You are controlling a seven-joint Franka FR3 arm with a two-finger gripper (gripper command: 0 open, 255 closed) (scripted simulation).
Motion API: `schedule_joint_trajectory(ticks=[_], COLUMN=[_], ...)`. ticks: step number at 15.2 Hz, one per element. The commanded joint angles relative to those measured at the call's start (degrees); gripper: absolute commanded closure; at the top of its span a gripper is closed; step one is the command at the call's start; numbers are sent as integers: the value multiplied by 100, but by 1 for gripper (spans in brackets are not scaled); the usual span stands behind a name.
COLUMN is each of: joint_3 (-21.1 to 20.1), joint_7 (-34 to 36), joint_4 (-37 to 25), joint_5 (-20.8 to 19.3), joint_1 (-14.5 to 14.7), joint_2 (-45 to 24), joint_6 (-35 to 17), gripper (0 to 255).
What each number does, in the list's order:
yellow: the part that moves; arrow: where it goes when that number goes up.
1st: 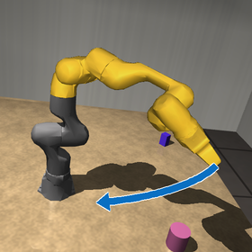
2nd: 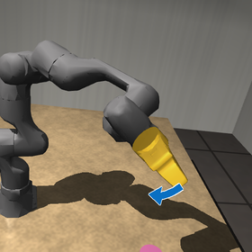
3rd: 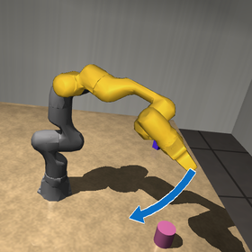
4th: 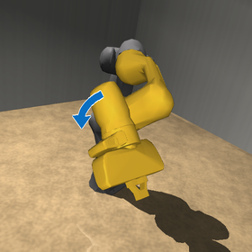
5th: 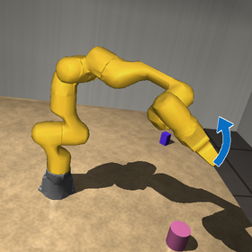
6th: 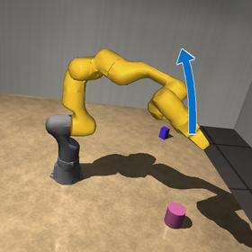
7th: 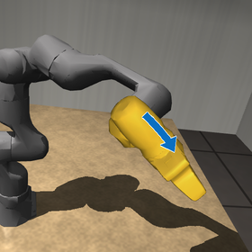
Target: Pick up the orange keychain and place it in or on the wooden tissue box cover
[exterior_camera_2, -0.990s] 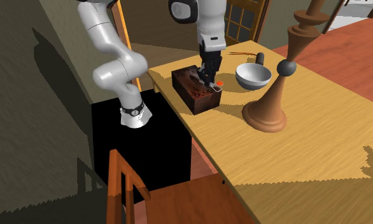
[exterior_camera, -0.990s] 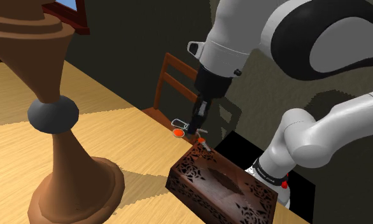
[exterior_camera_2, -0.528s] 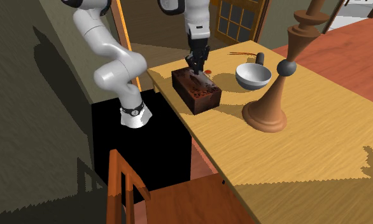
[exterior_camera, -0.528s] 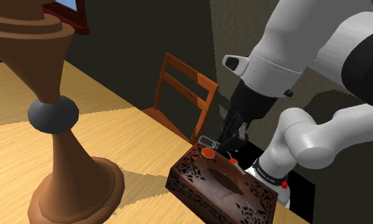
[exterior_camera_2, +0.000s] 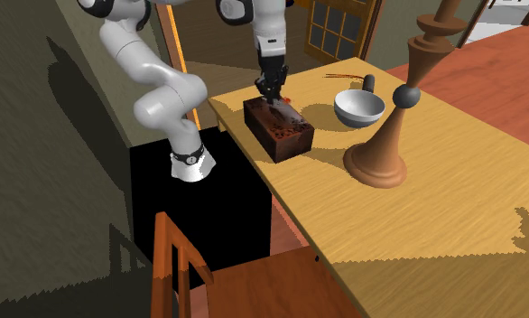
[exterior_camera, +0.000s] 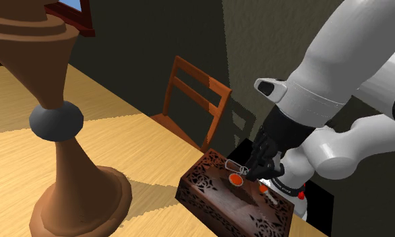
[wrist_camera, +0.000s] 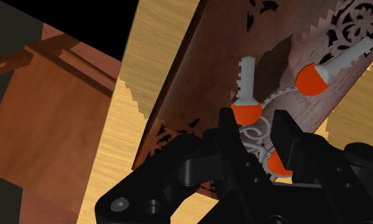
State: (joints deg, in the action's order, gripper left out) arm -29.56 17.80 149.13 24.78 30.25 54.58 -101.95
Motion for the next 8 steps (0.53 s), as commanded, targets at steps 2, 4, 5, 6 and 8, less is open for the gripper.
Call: schedule_joint_trajectory(ticks=[2,4,5,6,8], joint_3=[-105,-170,-204,-238,-309], joint_7=[-10,-20,-26,-31,-42], joint_4=[224,363,432,499,631], joint_5=[98,160,192,225,292], joint_1=[38,62,73,85,108], joint_2=[-6,-17,-25,-35,-62], joint_6=[-233,-382,-458,-535,-692], gripper=[255,255,255,255,255])
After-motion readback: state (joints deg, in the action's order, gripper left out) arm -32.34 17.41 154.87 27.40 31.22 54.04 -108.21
